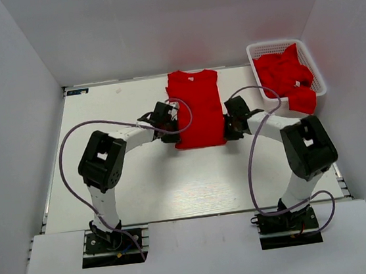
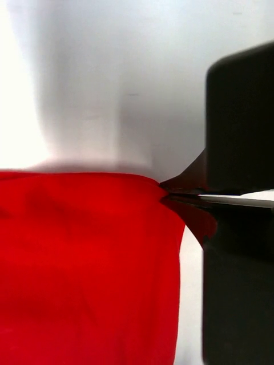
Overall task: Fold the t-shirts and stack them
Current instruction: Grab one side of the 2/3 rectangular tshirt with both arms, then fold the long partially folded tshirt into a neat square
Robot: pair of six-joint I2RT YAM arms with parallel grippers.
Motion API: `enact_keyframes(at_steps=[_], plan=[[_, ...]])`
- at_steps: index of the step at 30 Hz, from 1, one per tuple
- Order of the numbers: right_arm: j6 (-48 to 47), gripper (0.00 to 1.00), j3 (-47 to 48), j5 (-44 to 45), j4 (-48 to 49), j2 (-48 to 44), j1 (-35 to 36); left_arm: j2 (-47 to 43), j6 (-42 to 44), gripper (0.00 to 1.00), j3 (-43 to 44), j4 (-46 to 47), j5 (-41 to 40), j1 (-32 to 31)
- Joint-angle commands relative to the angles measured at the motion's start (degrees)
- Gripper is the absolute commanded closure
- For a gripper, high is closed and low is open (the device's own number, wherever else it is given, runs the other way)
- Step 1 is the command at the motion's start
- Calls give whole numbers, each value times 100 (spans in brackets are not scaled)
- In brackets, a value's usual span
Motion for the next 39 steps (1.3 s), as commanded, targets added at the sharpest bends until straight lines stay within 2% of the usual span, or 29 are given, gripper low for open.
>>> enact_keyframes(at_steps=[1,3,7,11,14,20,26,34,39], plan=[[4,100,-422,-66,-379,-957,4,-761,-28,100,-727,-551,301,-158],[30,100,-728,-259,-713,-1223,40,-1332,-28,100,-1131,-550,502,-211],[171,100,-1177,-761,-1117,-2426,57,-2220,-194,100,-1572,-822,645,-343],[233,100,-1188,-762,-1311,-3173,66,-2722,-370,100,-1441,-1234,706,-457],[172,100,-968,-796,-1329,-3255,48,-2846,-432,100,-1004,-1437,794,-457],[-66,100,-152,-447,-1012,-2746,31,-2697,-669,99,-221,-1561,364,-325],[-224,100,770,64,-916,-2088,-13,-1688,-669,100,1096,-1990,-338,-273],[-417,100,1914,293,-1039,-1173,-75,-1255,-669,100,2038,-2343,-1069,69],[-514,100,2774,284,-1205,-610,-162,-921,-617,100,2460,-2343,-1069,272]])
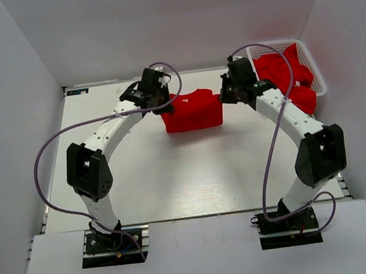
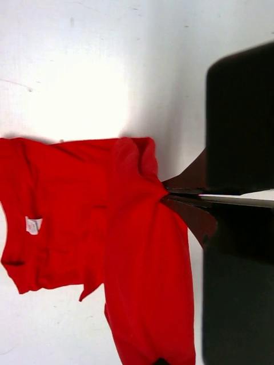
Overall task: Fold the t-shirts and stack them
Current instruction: Fold the long partially folded tshirt into a neat square
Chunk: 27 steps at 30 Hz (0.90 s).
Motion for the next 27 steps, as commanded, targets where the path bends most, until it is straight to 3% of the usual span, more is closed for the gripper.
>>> enact_keyframes(at_steps=[1,15,24,26,27], plan=[[-193,100,680,195,-113,386,-117,163,94,100,428,-99,-274,191],[-527,100,2351,-209,106,2128,-389,1780,366,100,1984,-99,420,833],[-553,100,2799,-342,475,2928,-503,2141,832,100,1862,753,1088,1052],[-492,100,2756,-298,642,2998,-530,2220,893,95,1862,911,1264,1105],[-474,100,2755,-289,712,3051,-538,2282,894,87,1862,1025,1377,1106]])
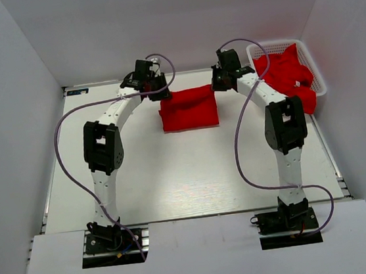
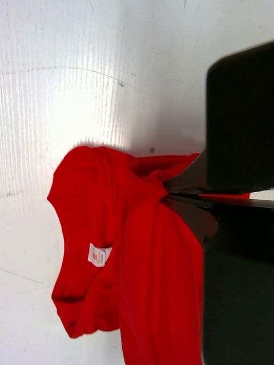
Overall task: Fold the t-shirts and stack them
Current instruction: Fold the long partially folded tshirt into a neat square
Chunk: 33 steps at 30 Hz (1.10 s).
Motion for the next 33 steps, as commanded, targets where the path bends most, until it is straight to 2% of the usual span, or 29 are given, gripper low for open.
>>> enact_keyframes(at_steps=[1,2,3,4,8,10,15,20,27,33], plan=[[-17,95,264,129,551,101,-134,155,290,44,224,434,297,144],[-17,84,290,120,682,171,-169,295,291,34,347,434,297,205],[-35,65,412,85,736,232,-187,375,291,29,505,243,297,206],[-87,12,500,7,754,311,-178,437,291,3,794,162,297,206],[-306,10,747,-433,570,225,-222,280,449,0,885,39,235,329],[-438,10,432,-434,578,-142,-222,-115,520,0,508,91,7,399],[-843,10,-570,-574,587,-969,-187,-968,678,0,-721,346,7,452],[-1089,10,-1528,-1514,736,-1349,-38,-1706,626,0,-1803,346,-46,452],[-1169,10,-1178,-1971,649,-604,401,-3103,361,0,-3727,548,-625,452],[-1186,10,-185,-1946,473,283,779,-3842,247,0,-4423,416,-942,452]])
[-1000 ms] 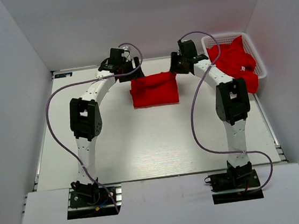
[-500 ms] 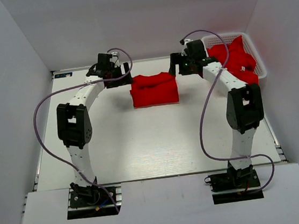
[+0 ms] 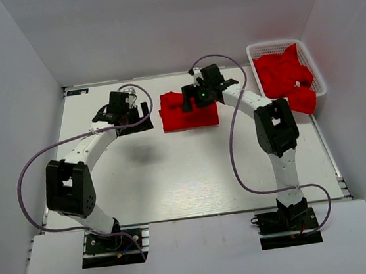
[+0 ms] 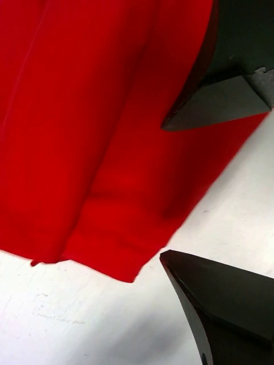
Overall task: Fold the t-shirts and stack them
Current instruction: Fold the long partially folded tshirt into a neat square
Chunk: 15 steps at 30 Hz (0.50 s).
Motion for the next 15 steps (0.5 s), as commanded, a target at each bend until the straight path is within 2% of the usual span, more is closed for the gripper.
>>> enact_keyframes(at_steps=[1,7,11,15], plan=[[-56,10,744,-123,-52,379,196,-564,-94,0,-269,27,-324,-5],[295,10,1342,166,194,1064,276,-732,-146,0,-375,-96,-692,-5],[585,10,1554,693,861,1285,258,-670,-147,0,-235,-148,-693,-5],[419,10,2142,1064,1947,1715,267,-495,-94,0,-173,-87,-562,-5]])
